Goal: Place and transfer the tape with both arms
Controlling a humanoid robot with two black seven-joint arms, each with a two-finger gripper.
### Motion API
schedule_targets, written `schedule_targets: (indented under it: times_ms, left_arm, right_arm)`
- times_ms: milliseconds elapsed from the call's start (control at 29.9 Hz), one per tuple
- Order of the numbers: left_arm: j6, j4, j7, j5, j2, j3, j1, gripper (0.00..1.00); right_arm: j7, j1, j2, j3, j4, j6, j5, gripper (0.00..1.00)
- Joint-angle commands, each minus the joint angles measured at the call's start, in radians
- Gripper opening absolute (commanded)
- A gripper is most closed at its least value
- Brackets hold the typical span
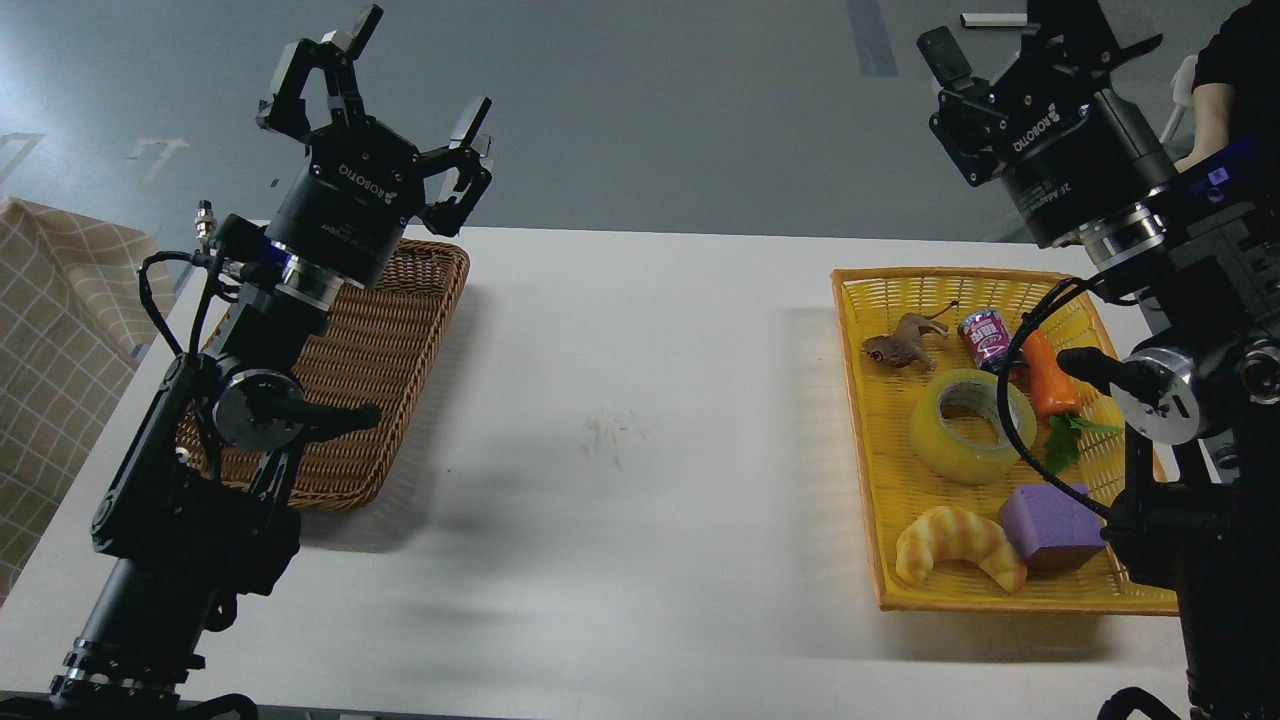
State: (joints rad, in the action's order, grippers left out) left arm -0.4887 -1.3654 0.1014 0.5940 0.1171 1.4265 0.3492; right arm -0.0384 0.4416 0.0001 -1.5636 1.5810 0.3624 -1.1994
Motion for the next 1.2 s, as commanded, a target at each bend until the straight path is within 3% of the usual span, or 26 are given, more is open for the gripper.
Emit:
schedule_targets:
  times_ms: [0,167,1171]
  left_arm:
    - [0.000,0.002,0.000,0.007,-0.034,-0.008,0.004,0.98]
    - [0.044,0.006,0.000,0.009,-0.028,-0.060,0.010,0.98]
    - [0.000,0.003,-0.005,-0.002,-0.028,-0.067,0.013,0.98]
  right_arm:
    - [0.000,-0.003,0.000,0.000,0.002,0.007,0.001,1.00]
    - [0.000,-0.004,0.000,0.002,0.002,0.007,0.001,1.00]
    - [0.008,-0.038,0.000,0.020,0.045,0.016,0.001,1.00]
